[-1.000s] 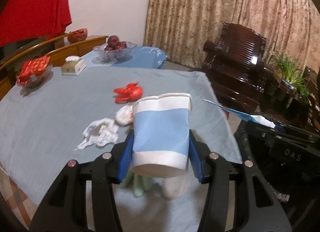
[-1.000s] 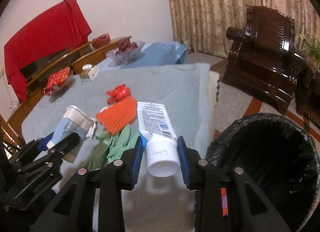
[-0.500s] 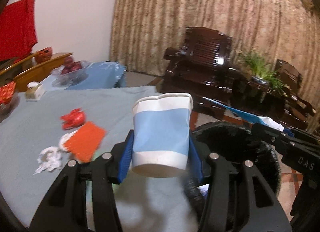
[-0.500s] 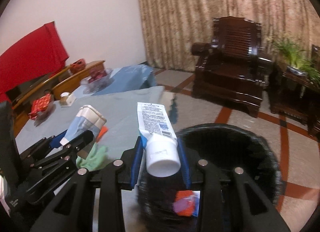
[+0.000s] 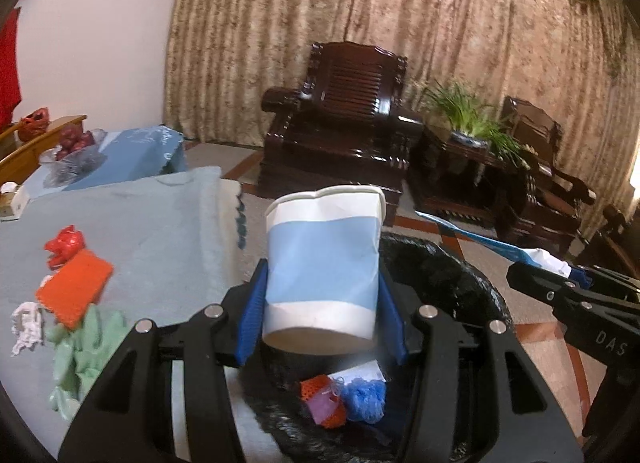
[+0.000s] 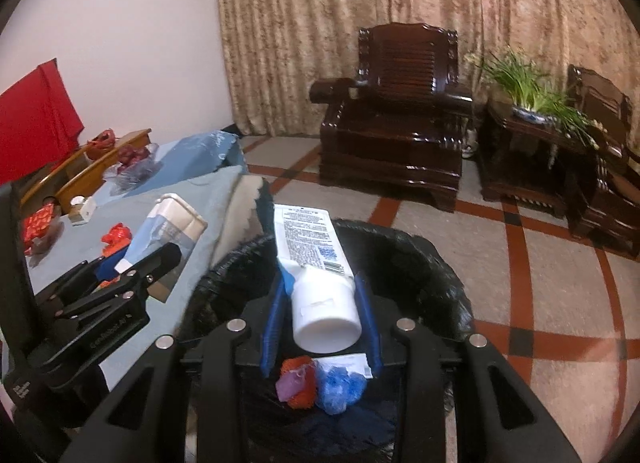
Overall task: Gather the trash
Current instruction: 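Open both tools to drop the cup and tube into the bin, then move both tools back over the green gloves on the table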
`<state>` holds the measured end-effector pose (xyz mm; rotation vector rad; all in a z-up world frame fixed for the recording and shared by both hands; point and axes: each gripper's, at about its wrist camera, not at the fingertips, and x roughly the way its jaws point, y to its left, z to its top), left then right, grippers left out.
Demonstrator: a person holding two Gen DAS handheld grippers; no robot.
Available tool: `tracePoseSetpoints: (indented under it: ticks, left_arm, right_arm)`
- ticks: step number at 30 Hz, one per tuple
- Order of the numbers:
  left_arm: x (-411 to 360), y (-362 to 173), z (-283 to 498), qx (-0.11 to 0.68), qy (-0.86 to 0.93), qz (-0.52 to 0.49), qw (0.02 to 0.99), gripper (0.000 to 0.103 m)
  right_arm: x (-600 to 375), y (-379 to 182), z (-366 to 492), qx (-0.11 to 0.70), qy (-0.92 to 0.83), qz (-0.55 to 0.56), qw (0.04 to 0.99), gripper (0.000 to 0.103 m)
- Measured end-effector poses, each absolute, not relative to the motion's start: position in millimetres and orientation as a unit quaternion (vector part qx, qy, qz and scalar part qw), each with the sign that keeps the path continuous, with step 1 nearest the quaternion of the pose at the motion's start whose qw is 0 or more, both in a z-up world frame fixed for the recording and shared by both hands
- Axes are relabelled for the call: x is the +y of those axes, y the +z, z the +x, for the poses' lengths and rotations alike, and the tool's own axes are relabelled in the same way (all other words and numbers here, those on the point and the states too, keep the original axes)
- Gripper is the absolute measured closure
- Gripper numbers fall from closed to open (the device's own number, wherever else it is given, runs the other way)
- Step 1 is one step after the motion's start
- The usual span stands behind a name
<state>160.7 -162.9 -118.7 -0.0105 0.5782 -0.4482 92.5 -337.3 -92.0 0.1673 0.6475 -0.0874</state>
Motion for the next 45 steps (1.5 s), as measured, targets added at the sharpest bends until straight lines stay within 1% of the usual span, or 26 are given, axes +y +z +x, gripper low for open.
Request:
tracePoseSetpoints:
  ticks: [8, 9, 13, 15, 16, 18, 19, 21, 24, 27, 30, 37, 45]
  left_arm:
    - [-178.6, -143.1, 174.1, 0.311, -0.238, 0.0, 0.92, 0.053]
    - [-179.2, -144.5, 176.1, 0.314, -0.241, 0.0, 0.918, 0.051]
    - [-177.2, -146.7, 178.2, 0.321, -0.256, -0.006, 0.912, 0.032]
    - [-176.6, -145.5, 176.4, 0.318, -0.258, -0.007, 0.912, 0.022]
    - [-175.0, -144.6, 176.0, 0.316, -0.259, -0.008, 0.913, 0.018]
    - [-171.2, -142.2, 175.7, 0.314, -0.26, -0.014, 0.913, 0.015]
    - [-168.2, -141.5, 175.7, 0.313, -0.26, -0.018, 0.913, 0.014]
    - [-163.8, -139.0, 175.5, 0.311, -0.257, -0.021, 0.915, 0.013]
    - [-151.8, -132.8, 175.0, 0.305, -0.246, -0.025, 0.92, 0.012]
    - [-133.4, -122.7, 173.9, 0.294, -0.227, -0.029, 0.928, 0.012]
    - [-110.7, -112.2, 168.9, 0.28, -0.205, -0.032, 0.937, 0.01]
    - [-40.6, -89.2, 151.3, 0.253, -0.136, -0.036, 0.957, 0.009]
    - [46.0, -85.5, 133.1, 0.25, -0.038, -0.036, 0.967, 0.008]
  right_arm:
    - [-351.4, -124.5, 89.9, 0.353, -0.051, 0.091, 0.93, 0.069]
    - [-352.5, -127.8, 89.7, 0.357, -0.051, 0.09, 0.928, 0.069]
    - [-354.8, -135.7, 91.7, 0.366, -0.056, 0.081, 0.925, 0.067]
    - [-355.5, -137.0, 90.3, 0.362, -0.066, 0.077, 0.927, 0.046]
    - [-356.2, -136.7, 89.5, 0.361, -0.071, 0.074, 0.927, 0.043]
    - [-357.5, -136.1, 87.7, 0.358, -0.079, 0.07, 0.928, 0.034]
    - [-358.0, -135.6, 87.4, 0.357, -0.082, 0.069, 0.928, 0.031]
    - [-358.7, -133.3, 86.5, 0.352, -0.091, 0.067, 0.929, 0.022]
    - [-359.0, -128.5, 84.9, 0.341, -0.097, 0.069, 0.933, 0.013]
    - [-355.8, -122.2, 84.9, 0.329, -0.093, 0.076, 0.937, 0.009]
    - [-345.3, -114.6, 86.5, 0.316, -0.088, 0.076, 0.941, 0.006]
    - [-298.0, -96.1, 102.2, 0.287, -0.046, 0.058, 0.955, 0.006]
    - [-223.9, -93.6, 127.1, 0.281, 0.029, 0.038, 0.959, 0.006]
